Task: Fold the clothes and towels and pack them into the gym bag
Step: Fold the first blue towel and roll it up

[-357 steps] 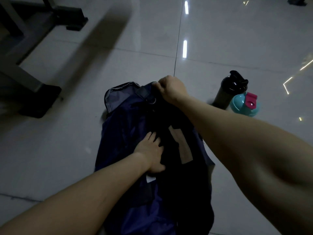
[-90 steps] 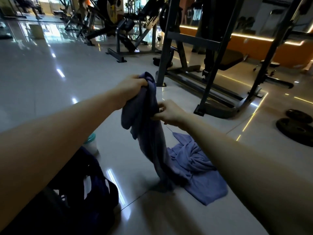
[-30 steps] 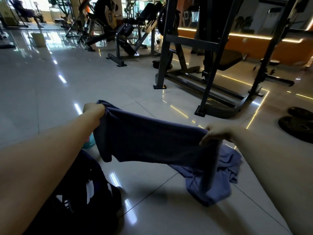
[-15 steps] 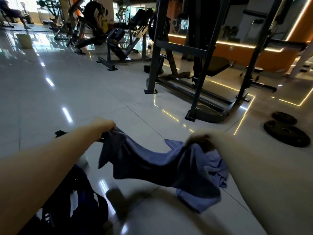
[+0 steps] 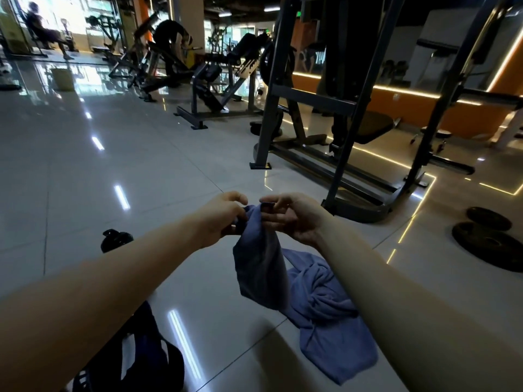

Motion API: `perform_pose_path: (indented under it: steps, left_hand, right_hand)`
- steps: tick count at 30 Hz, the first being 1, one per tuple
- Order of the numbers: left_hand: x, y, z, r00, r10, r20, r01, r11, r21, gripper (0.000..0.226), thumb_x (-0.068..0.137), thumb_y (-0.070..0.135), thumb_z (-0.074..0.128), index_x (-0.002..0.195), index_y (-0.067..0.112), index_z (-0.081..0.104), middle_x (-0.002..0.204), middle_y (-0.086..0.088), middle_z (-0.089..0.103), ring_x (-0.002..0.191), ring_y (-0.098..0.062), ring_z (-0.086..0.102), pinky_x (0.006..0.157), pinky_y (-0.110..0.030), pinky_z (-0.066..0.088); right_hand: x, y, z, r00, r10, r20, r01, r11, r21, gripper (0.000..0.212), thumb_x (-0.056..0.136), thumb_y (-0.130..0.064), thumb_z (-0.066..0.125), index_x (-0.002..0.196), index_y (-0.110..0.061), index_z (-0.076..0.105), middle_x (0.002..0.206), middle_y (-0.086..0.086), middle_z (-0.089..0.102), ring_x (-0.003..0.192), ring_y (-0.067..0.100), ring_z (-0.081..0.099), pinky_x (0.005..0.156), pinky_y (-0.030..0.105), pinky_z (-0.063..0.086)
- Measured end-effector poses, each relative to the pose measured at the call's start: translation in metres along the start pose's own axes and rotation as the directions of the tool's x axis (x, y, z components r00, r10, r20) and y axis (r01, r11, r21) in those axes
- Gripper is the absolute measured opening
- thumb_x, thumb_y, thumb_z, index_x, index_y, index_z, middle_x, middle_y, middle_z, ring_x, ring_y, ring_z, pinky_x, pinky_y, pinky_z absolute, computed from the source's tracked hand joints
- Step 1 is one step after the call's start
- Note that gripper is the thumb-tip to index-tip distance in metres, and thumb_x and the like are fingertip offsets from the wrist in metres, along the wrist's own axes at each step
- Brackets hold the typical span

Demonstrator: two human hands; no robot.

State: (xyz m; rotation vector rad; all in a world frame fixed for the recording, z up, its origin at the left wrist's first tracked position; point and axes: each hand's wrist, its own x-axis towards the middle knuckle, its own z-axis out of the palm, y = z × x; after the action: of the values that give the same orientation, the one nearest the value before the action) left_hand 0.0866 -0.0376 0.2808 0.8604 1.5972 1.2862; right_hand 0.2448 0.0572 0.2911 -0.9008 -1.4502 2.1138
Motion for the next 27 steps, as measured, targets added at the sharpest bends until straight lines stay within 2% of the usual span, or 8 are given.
perform_pose_path:
  steps: [3, 5, 7, 10, 13, 17, 21, 27]
  left_hand:
    - [0.001, 0.008, -0.007, 0.999, 0.010, -0.034, -0.011, 0.999, -0.045, 0.030, 0.088, -0.014, 0.044, 0.085, 0.013, 0.056, 0.077, -0.007, 0.053, 0.065, -0.018, 0.050, 0.044, -0.022, 0.046]
    - [0.003, 0.015, -0.010, 0.998, 0.025, -0.050, -0.028, 0.998, -0.063, 0.025, 0.089, -0.010, 0.050, 0.082, 0.013, 0.058, 0.077, -0.006, 0.055, 0.065, -0.017, 0.053, 0.048, -0.024, 0.047]
    - [0.005, 0.019, -0.012, 0.998, 0.031, -0.045, -0.035, 0.996, -0.077, 0.021, 0.089, -0.007, 0.057, 0.087, 0.014, 0.061, 0.084, -0.009, 0.058, 0.073, -0.018, 0.056, 0.059, -0.028, 0.048]
    - [0.009, 0.024, -0.016, 0.997, 0.029, -0.067, -0.030, 0.999, -0.019, 0.025, 0.091, -0.007, 0.054, 0.101, 0.014, 0.062, 0.096, -0.010, 0.059, 0.082, -0.019, 0.058, 0.063, -0.027, 0.048]
    - [0.012, 0.027, -0.027, 0.987, 0.045, -0.154, -0.045, 0.999, 0.002, 0.032, 0.088, -0.014, 0.045, 0.096, 0.013, 0.059, 0.094, -0.011, 0.055, 0.077, -0.019, 0.054, 0.059, -0.028, 0.048]
    - [0.011, 0.029, -0.046, 0.990, 0.026, -0.138, -0.030, 0.999, -0.033, 0.031, 0.087, -0.015, 0.049, 0.103, 0.007, 0.064, 0.099, -0.014, 0.059, 0.080, -0.021, 0.059, 0.060, -0.026, 0.051]
    - [0.007, 0.033, -0.041, 1.000, 0.028, -0.014, -0.028, 0.999, -0.033, 0.019, 0.093, -0.004, 0.058, 0.107, 0.003, 0.070, 0.088, -0.009, 0.069, 0.072, -0.015, 0.067, 0.053, -0.020, 0.053]
    - [0.009, 0.030, -0.034, 1.000, 0.021, -0.011, -0.021, 1.000, 0.010, 0.019, 0.094, 0.016, 0.066, 0.107, 0.003, 0.072, 0.089, -0.008, 0.070, 0.075, -0.017, 0.066, 0.062, -0.026, 0.053]
  right_hand:
    - [0.001, -0.007, 0.004, 0.972, -0.219, 0.086, 0.236, 0.895, -0.379, 0.037, 0.088, 0.012, 0.052, 0.120, -0.002, 0.063, 0.109, 0.016, 0.067, 0.088, 0.023, 0.071, 0.077, 0.034, 0.061]
    - [0.003, -0.012, 0.008, 0.909, -0.372, 0.187, 0.388, 0.596, -0.703, 0.030, 0.080, 0.001, 0.068, 0.108, -0.010, 0.067, 0.101, 0.012, 0.068, 0.088, 0.025, 0.069, 0.078, 0.041, 0.061]
    - [0.008, -0.012, 0.012, 0.843, -0.471, 0.260, 0.443, 0.333, -0.833, 0.012, 0.079, -0.014, 0.072, 0.088, -0.016, 0.065, 0.083, 0.007, 0.066, 0.077, 0.022, 0.065, 0.072, 0.046, 0.058]
    - [0.008, -0.015, 0.014, 0.809, -0.513, 0.288, 0.439, 0.201, -0.876, 0.026, 0.087, -0.029, 0.071, 0.068, -0.016, 0.059, 0.069, 0.003, 0.056, 0.064, 0.017, 0.053, 0.064, 0.044, 0.048]
    - [0.003, -0.020, 0.009, 0.837, -0.467, 0.287, 0.433, 0.243, -0.868, 0.044, 0.091, -0.039, 0.070, 0.065, -0.005, 0.062, 0.083, 0.006, 0.054, 0.073, 0.023, 0.055, 0.068, 0.045, 0.048]
    - [-0.003, -0.025, 0.002, 0.856, -0.411, 0.314, 0.462, 0.336, -0.821, 0.030, 0.098, -0.033, 0.061, 0.090, -0.007, 0.075, 0.100, 0.005, 0.064, 0.090, 0.020, 0.063, 0.083, 0.044, 0.054]
    - [-0.002, -0.021, 0.013, 0.856, -0.454, 0.248, 0.414, 0.314, -0.854, 0.032, 0.106, -0.026, 0.047, 0.091, -0.004, 0.064, 0.080, 0.009, 0.059, 0.073, 0.021, 0.054, 0.071, 0.044, 0.045]
    - [-0.004, -0.017, 0.024, 0.897, -0.397, 0.193, 0.376, 0.459, -0.805, 0.029, 0.103, -0.023, 0.047, 0.085, -0.002, 0.058, 0.077, 0.005, 0.052, 0.070, 0.016, 0.047, 0.069, 0.034, 0.037]
